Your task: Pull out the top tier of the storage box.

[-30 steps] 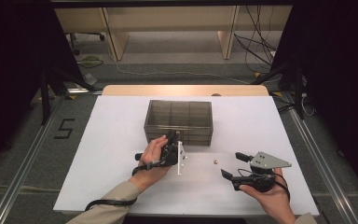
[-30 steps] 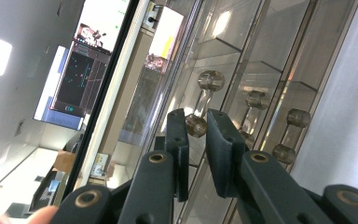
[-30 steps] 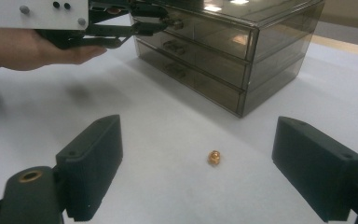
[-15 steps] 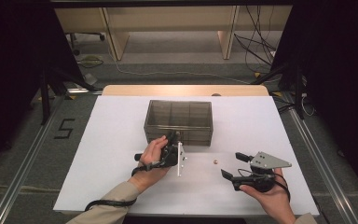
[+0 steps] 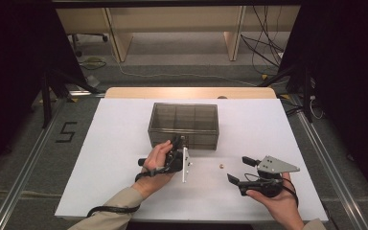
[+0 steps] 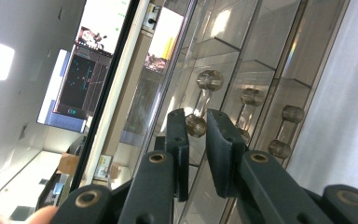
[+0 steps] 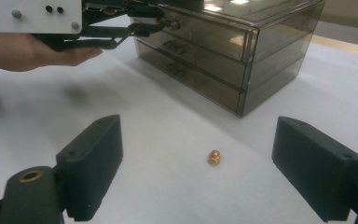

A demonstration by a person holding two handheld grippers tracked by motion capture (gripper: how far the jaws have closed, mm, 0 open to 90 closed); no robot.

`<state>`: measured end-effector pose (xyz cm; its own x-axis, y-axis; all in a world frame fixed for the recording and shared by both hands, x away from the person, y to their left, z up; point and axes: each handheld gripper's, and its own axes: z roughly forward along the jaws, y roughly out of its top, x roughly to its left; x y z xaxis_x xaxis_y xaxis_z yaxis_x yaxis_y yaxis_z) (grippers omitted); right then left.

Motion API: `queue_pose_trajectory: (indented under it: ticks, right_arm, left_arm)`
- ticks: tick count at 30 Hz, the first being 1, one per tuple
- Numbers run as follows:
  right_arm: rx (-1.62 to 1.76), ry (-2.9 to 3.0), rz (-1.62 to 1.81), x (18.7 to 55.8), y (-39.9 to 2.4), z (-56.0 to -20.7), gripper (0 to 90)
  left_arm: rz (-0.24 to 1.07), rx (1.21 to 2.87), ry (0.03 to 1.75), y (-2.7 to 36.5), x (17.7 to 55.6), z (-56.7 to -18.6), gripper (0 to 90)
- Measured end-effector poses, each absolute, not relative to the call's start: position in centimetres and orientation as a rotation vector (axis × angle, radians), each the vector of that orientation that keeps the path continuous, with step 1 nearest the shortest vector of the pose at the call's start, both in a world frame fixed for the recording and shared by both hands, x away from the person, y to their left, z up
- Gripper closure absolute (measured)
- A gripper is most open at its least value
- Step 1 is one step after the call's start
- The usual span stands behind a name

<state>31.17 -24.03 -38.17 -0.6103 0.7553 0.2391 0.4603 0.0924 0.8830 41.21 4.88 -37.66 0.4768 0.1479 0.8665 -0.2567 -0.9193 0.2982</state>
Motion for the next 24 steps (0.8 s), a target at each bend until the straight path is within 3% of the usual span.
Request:
queue_pose_trajectory:
  ticks: [24]
  right_arm:
    - [1.209,2.097,1.527,31.16,-24.03,-38.17,17.1]
  left_arm:
    - [1.434,2.342,-0.097,4.82,40.9,-37.65,79.4]
